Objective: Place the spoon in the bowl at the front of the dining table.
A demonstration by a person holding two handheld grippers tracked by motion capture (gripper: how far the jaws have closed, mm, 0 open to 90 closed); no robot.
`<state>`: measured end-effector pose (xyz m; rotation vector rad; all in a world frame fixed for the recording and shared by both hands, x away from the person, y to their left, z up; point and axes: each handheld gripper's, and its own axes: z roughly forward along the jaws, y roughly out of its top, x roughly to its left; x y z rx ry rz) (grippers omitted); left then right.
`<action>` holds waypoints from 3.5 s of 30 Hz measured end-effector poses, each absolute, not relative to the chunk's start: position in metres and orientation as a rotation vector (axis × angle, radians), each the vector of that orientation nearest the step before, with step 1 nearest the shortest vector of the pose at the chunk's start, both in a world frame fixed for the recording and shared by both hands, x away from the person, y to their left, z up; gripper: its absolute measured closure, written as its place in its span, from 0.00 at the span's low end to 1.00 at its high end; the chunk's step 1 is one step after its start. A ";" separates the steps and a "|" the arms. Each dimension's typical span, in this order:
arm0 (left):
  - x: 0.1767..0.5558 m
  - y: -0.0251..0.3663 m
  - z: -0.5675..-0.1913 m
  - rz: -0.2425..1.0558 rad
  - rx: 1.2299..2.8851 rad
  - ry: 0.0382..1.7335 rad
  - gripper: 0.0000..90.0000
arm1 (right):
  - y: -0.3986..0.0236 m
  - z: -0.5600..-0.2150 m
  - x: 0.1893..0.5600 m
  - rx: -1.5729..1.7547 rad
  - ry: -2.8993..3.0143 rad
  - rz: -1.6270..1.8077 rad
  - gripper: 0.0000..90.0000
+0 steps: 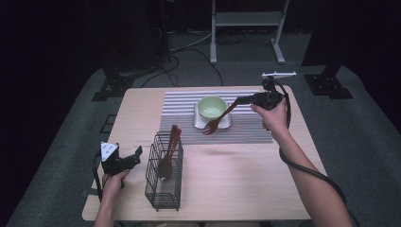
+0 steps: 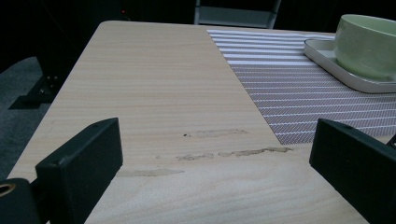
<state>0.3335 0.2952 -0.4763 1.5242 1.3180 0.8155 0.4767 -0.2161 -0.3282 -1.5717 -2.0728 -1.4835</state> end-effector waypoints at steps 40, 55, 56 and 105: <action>0.333 0.297 -0.476 0.809 1.514 1.321 0.02 | -0.214 -0.316 0.499 -1.695 -2.055 -1.539 0.92; 0.333 0.296 -0.476 0.809 1.518 1.321 0.02 | -0.226 -0.331 0.512 -1.799 -1.969 -1.562 0.92; 0.333 0.296 -0.476 0.809 1.517 1.320 0.02 | -0.227 -0.333 0.512 -1.803 -1.958 -1.567 0.92; 0.334 0.296 -0.476 0.808 1.525 1.325 0.02 | -0.218 -0.386 0.525 -1.839 -1.910 -1.452 0.83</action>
